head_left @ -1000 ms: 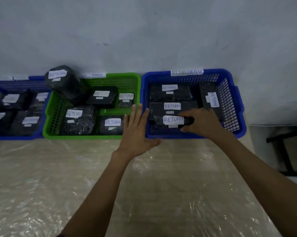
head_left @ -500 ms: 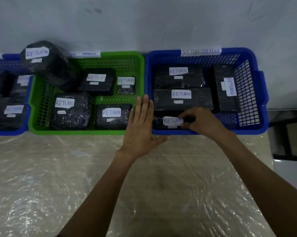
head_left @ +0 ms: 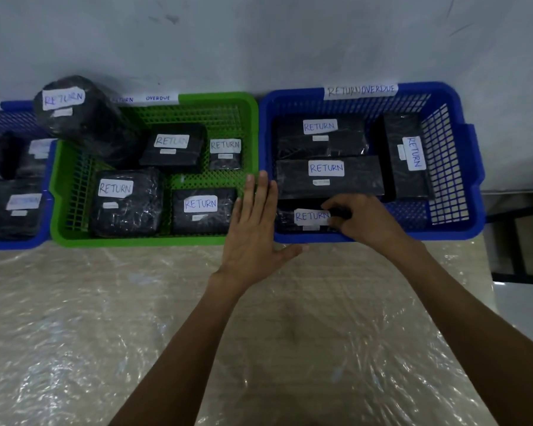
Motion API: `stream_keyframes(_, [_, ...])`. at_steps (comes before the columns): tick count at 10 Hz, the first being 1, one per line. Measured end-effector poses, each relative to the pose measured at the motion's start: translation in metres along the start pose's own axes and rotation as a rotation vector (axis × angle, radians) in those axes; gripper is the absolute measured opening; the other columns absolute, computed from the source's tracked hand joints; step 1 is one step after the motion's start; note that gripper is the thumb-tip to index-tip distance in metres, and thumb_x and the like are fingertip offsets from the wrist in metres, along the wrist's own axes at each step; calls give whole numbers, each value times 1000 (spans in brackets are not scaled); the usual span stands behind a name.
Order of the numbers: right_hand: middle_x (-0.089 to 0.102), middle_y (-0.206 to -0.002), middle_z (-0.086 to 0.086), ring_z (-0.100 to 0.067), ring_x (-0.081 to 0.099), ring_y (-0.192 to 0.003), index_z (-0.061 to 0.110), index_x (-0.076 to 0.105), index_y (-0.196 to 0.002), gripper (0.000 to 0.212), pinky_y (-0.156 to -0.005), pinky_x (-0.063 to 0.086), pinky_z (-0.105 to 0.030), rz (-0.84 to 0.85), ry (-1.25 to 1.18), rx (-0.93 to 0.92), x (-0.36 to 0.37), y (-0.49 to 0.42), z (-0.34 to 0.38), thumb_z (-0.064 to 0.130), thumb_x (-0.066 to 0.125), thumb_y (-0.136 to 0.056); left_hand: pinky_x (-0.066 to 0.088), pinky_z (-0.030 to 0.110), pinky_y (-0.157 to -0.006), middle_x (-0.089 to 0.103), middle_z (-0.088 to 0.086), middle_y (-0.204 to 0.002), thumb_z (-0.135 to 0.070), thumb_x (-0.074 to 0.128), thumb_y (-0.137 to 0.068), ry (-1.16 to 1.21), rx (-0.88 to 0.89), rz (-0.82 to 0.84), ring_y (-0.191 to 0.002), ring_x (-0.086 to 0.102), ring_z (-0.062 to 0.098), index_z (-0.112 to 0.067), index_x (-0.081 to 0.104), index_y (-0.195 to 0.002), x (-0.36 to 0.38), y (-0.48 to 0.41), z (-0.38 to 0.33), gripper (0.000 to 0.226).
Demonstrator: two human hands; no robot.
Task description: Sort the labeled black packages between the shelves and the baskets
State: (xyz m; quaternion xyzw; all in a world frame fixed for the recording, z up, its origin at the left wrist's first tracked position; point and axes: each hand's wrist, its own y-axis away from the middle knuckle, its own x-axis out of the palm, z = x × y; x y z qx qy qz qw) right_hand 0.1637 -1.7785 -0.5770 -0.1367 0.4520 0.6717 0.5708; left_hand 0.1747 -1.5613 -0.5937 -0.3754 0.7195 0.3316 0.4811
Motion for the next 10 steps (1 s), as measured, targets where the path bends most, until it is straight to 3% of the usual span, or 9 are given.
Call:
stream_keyframes(2, [65, -119, -2, -16, 58, -109, 19, 66, -114, 29, -91, 42, -22, -43, -30, -10, 0, 2, -3, 13, 66, -86, 6, 45, -118, -13, 7, -161, -78, 43, -75, 7, 8, -21, -148, -14, 24, -11, -4, -152, 1, 0, 0, 113])
stream_keyframes(5, [68, -112, 1, -12, 59, -103, 18, 68, -111, 25, -87, 45, -23, -110, -52, -35, -5, 12, -4, 19, 67, -86, 18, 52, -118, -10, 8, -161, -81, 33, -74, 29, 12, -19, -148, -13, 25, -9, 2, -153, -1, 1, -1, 111])
stream_keyframes(8, [69, -109, 1, -13, 61, -101, 18, 68, -111, 25, -89, 48, -26, -160, -45, -89, -8, 28, -2, 19, 67, -86, 15, 51, -119, -14, 4, -161, -79, 37, -72, 53, -1, -9, -147, -16, 22, -13, -1, -153, 1, 1, 2, 111])
stream_keyframes(9, [70, -107, 1, -12, 62, -100, 18, 68, -109, 24, -91, 51, -31, -170, -67, -110, -8, 36, 1, 20, 67, -85, 12, 52, -119, -15, 3, -160, -76, 48, -73, 122, 11, -6, -147, -18, 21, -18, -5, -152, -4, 1, 0, 111])
stream_keyframes(10, [70, -104, 2, -11, 62, -98, 17, 68, -109, 24, -89, 50, -30, -208, -85, -115, -8, 46, 5, 21, 68, -85, 8, 50, -120, -14, 2, -161, -60, 65, -78, 186, 13, -10, -147, -18, 19, -25, -4, -151, -9, 4, -3, 107])
